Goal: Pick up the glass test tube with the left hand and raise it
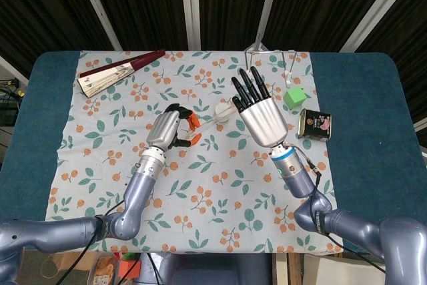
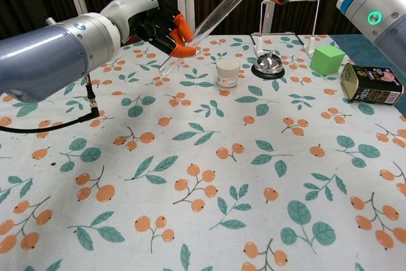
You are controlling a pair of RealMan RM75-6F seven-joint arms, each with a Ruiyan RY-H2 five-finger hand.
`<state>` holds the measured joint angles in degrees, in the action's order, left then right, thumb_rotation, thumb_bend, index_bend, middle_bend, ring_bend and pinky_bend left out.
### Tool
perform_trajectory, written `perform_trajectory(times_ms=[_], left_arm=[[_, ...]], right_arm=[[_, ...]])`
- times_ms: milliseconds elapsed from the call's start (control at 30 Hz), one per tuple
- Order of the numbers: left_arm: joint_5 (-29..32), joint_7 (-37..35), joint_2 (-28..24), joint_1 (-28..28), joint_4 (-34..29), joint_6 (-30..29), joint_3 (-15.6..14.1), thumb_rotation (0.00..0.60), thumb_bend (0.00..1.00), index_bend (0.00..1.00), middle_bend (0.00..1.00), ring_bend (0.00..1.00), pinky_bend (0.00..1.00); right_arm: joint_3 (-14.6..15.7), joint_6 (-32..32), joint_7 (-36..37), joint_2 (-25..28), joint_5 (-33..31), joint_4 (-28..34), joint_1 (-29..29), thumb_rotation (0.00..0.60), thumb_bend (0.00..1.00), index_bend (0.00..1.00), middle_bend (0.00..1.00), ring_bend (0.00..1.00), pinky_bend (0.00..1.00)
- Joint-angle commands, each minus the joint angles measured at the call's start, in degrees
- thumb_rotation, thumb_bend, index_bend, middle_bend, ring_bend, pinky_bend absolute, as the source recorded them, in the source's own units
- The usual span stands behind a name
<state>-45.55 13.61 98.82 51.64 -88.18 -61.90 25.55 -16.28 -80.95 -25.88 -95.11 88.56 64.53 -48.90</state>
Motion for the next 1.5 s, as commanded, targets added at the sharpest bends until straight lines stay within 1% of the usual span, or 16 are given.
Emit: perform_trajectory(times_ms=[33,1500], left_arm=[[0.22,0.17,-0.22,0.07,-0.22,0.12,0.03,0.6,0.68,0.67,0.72,0.24,0.11],[3.9,1.35,-1.62,1.56,-1.98,0.31,0.27,0.6,0.68,0.67,0.74,0.25,0.11]], right_arm=[[0.13,0.0,0.07,-0.04,0.13,-0.16,0.04,0.6,0.46,0.72,0.23,0.0,0.0],[0.75,-0.29,0.59,0.13,1.51,-0.43,0.12,0.6,0.46,0.72,0.22,0.0,0.0]])
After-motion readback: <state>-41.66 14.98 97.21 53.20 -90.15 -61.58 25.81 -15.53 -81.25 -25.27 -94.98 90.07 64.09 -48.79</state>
